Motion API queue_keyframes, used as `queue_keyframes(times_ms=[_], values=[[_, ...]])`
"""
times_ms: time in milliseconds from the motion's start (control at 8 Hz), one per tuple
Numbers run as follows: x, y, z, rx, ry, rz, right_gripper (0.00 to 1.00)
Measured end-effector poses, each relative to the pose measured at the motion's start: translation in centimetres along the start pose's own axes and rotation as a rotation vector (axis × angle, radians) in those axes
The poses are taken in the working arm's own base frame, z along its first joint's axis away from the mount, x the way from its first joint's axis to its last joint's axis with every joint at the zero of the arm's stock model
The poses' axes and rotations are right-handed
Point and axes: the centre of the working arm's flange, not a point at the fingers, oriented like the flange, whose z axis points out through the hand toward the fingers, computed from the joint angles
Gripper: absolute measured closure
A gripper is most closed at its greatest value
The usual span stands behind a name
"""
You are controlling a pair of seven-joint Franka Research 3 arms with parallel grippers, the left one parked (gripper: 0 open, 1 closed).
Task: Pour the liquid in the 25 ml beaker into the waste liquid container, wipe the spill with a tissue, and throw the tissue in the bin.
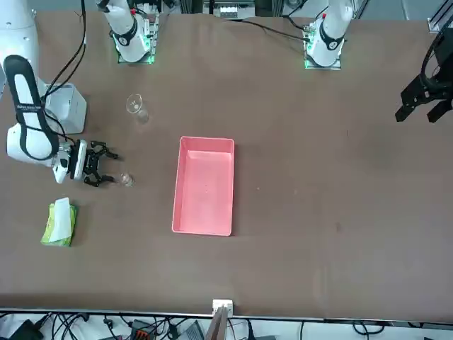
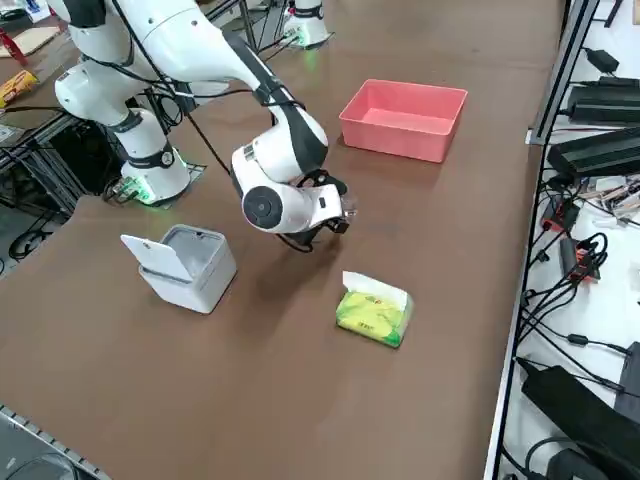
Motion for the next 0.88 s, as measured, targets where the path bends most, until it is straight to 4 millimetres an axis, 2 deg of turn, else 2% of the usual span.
queue_keyframes(times_ms=[500, 875], values=[[0.9, 1.6, 0.8, -0.023, 0.041, -0.095, 0.00], [1.0, 1.9, 1.4, -0.024, 0.070, -0.119, 0.00]])
